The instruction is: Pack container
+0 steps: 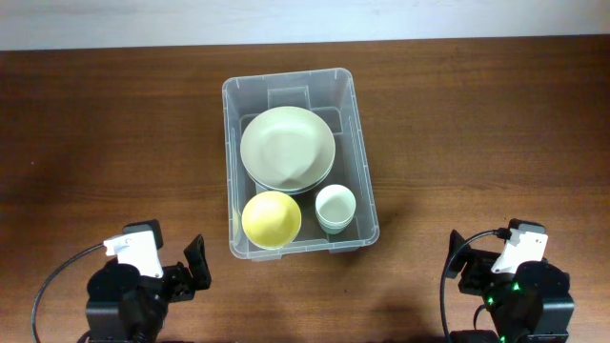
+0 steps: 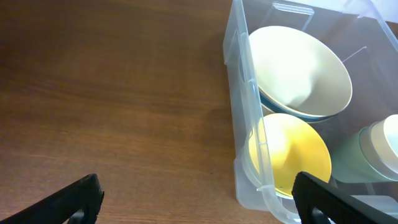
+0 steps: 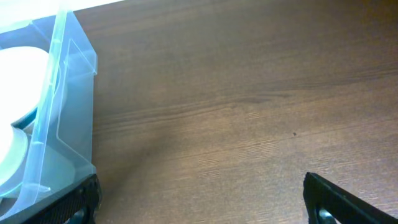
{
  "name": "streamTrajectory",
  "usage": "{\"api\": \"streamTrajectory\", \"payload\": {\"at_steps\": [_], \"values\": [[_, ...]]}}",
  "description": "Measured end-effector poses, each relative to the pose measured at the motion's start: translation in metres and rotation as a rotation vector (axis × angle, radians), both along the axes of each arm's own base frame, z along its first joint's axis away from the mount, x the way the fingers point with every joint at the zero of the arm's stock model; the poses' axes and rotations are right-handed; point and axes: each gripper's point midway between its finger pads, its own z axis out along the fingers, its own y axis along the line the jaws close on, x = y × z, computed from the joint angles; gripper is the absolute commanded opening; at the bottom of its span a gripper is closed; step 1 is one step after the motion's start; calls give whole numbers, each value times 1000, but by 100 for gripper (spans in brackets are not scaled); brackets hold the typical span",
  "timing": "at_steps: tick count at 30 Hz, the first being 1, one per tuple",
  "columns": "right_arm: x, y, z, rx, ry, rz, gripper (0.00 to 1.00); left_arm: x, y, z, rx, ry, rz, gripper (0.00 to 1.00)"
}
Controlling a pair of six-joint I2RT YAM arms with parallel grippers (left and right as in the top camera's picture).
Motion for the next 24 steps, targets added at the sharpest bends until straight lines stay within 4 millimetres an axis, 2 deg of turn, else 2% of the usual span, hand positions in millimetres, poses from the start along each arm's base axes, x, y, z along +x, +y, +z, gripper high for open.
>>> {"api": "streamTrajectory", "payload": {"at_steps": [11, 15, 18, 21, 23, 24], "values": [[-3, 0, -4, 0, 17, 1, 99, 0, 0, 0, -1, 2, -1, 99], [-10, 3, 2, -1, -66, 19, 99, 0, 0, -1, 0, 3, -1, 99], [-14, 6, -6, 0, -142, 34, 99, -1, 0, -1, 0, 4, -1, 99], [0, 8, -5, 1, -246, 43, 99, -1, 0, -1, 0, 4, -1, 99], [21, 12, 8, -19, -373, 76, 99, -1, 0, -2, 0, 7, -1, 99], [26, 13, 10, -22, -403, 85, 99, -1, 0, -1, 0, 6, -1, 100]]}}
